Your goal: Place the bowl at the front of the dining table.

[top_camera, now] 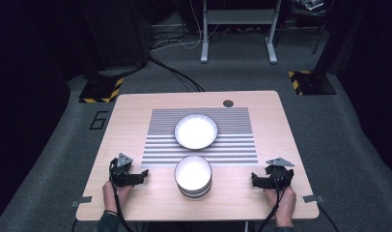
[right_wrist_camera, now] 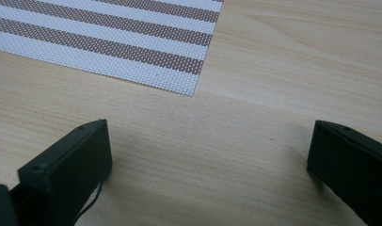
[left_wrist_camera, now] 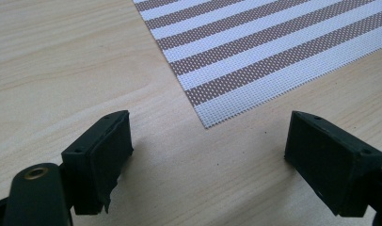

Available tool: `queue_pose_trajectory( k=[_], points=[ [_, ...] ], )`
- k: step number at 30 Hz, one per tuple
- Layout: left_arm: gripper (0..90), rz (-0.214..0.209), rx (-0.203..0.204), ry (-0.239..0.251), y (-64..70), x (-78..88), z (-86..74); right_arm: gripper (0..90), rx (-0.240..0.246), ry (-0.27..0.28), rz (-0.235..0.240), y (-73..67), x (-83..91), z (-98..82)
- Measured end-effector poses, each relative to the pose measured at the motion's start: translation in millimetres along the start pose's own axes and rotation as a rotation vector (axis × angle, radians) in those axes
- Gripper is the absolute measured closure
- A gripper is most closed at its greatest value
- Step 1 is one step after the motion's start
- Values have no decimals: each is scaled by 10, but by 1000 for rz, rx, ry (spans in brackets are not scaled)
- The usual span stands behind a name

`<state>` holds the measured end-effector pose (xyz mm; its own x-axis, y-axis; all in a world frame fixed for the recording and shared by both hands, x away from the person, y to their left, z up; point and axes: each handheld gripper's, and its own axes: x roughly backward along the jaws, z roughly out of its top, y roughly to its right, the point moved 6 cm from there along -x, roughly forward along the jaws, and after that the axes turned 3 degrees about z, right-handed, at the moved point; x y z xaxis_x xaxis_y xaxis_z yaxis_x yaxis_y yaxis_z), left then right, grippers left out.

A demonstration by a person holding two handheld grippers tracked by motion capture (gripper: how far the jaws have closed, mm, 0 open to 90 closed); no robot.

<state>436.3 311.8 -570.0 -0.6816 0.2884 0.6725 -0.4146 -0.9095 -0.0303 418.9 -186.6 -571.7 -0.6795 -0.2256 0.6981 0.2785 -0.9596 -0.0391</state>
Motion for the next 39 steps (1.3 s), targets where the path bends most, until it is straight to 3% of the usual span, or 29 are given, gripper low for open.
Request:
queue_pose_trajectory(
  k=[7,12,16,18,23,25,28,36,39],
  points=[
    [147,-3,-3,0,-3,1,-1,0,8,-1,0,-7,6,-4],
    [148,9,6,-1,3,8,-4,0,15,-5,31,-10,8,5],
    [124,-16,-21,-11,30,-9,16,0,13,-2,44,-6,17,26],
    [125,-20,-20,-6,63,23,42,0,2,19,74,11,99,64],
    [125,-26,-16,11,86,85,90,0,7,31,80,6,220,129],
    [133,-32,-18,33,104,123,117,0,23,28,79,-22,261,150],
    [135,-55,-27,35,130,172,137,0,23,39,142,-126,318,197],
    [126,-81,-24,46,173,278,187,0,80,41,147,-280,388,288],
    [118,-92,-35,53,211,311,229,0,115,17,143,-330,419,304]
  ],
)
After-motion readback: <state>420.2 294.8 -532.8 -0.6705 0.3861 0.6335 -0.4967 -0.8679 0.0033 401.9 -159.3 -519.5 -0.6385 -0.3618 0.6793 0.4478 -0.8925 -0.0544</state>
